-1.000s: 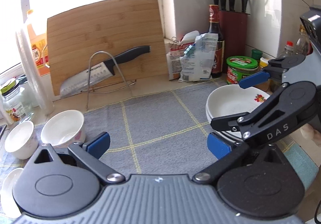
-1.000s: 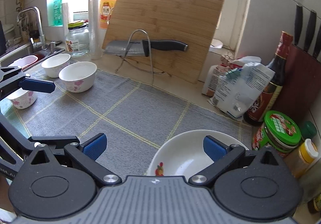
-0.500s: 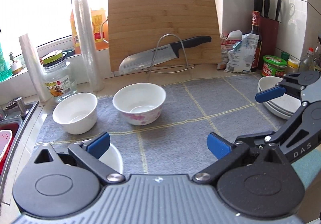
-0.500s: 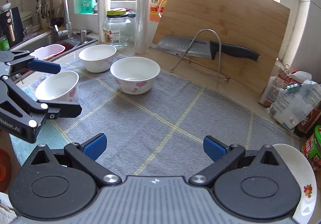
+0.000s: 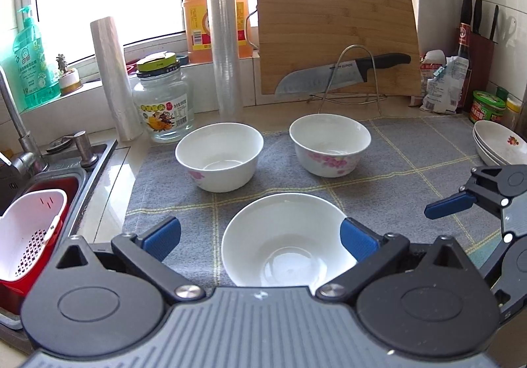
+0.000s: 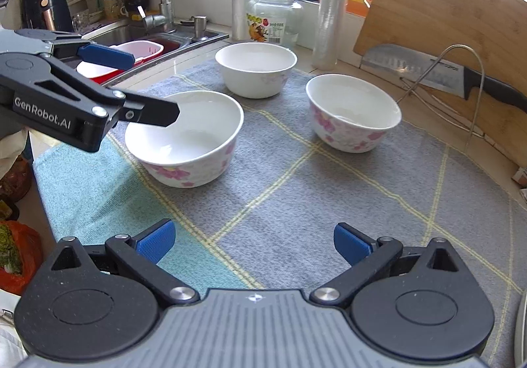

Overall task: Organize plates and bowls
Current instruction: 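Move both grippers toward the pink-flowered white bowls on the towel, then grasp the rim of a pink-flowered bowl with the left gripper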

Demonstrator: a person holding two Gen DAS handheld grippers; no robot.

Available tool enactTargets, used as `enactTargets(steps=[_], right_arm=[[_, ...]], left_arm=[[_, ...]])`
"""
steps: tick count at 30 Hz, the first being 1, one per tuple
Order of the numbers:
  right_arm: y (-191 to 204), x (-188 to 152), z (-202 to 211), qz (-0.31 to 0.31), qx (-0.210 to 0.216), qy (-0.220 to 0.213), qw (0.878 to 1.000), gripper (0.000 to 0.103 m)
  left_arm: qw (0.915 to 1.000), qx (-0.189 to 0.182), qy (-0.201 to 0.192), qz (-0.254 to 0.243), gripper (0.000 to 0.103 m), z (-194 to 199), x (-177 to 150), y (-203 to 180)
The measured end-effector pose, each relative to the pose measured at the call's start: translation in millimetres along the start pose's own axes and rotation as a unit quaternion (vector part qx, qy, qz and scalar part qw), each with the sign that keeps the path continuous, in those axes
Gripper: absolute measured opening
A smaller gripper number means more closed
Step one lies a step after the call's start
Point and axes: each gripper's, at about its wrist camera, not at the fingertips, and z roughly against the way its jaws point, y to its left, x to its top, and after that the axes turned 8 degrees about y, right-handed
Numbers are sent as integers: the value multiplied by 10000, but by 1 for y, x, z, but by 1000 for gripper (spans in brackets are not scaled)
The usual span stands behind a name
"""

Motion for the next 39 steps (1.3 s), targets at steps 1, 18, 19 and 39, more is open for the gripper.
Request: enactTargets(steps=[1,18,19,39], right_arm=[[4,1,-4,28,52,17,10000,103],[21,-3,-31,144,300,193,9993,103],[20,-4,-30,141,321,151,9993,103],[40,18,-31,666,70,-355,9971,103]], left_arm=[[10000,11,0,17,102,0,-1,3],[9997,-201,143,89,102,-14,-3,25],[9996,-229,154,84,102,-16,-2,26],[9916,-858,951,-166,98,-53,15,37]])
